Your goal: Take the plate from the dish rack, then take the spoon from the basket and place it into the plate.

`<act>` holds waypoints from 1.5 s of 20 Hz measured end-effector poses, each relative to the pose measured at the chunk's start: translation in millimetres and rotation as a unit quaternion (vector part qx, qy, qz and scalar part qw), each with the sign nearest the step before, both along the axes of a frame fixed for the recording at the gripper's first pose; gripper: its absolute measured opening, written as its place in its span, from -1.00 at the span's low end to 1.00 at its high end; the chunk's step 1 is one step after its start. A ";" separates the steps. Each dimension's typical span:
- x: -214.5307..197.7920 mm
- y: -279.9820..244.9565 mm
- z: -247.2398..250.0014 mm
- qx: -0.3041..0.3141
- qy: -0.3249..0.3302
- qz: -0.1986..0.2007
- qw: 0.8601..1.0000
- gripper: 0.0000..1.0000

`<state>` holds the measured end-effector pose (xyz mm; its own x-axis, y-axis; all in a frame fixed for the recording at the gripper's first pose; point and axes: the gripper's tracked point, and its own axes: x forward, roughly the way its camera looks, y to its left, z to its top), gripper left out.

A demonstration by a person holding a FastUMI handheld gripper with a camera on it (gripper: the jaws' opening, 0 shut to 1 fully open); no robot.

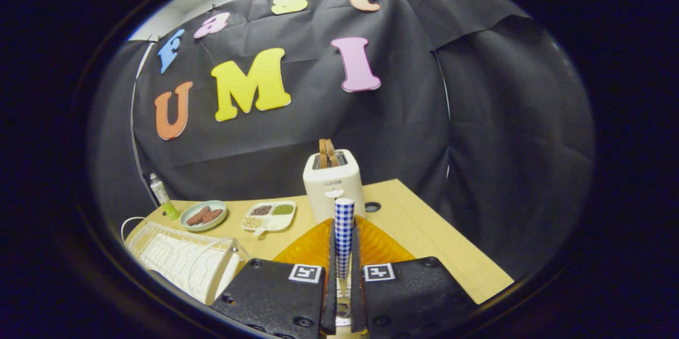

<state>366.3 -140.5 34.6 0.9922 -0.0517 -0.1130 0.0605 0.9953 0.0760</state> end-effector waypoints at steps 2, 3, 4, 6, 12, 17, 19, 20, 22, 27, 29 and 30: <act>-18.7 13.6 28.7 -0.004 -0.028 0.010 1.000 -0.69; -30.2 20.3 42.8 -0.003 -0.042 0.014 0.999 -0.69; -41.1 27.6 54.0 -0.001 -0.053 0.021 0.998 -0.69; -68.4 46.8 74.3 0.002 -0.068 0.039 0.997 -0.69; -164.1 111.8 105.5 -0.007 -0.113 0.075 0.991 -0.69; -238.4 175.0 67.0 -0.004 -0.126 0.087 0.988 -0.70; -254.3 204.1 43.5 -0.002 -0.119 0.097 0.988 -0.69; -259.7 214.5 32.4 -0.002 -0.117 0.097 0.988 -0.69; -268.8 236.3 11.6 -0.008 -0.120 0.101 0.988 -0.69; -285.0 289.6 -39.6 -0.016 -0.139 0.123 0.983 -0.69; -285.8 304.6 -61.4 -0.008 -0.146 0.122 0.982 -0.69; -284.0 310.1 -72.9 -0.008 -0.146 0.119 0.982 -0.69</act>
<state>82.3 169.6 -38.3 0.9667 0.1855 0.1765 -0.1951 0.9800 0.0390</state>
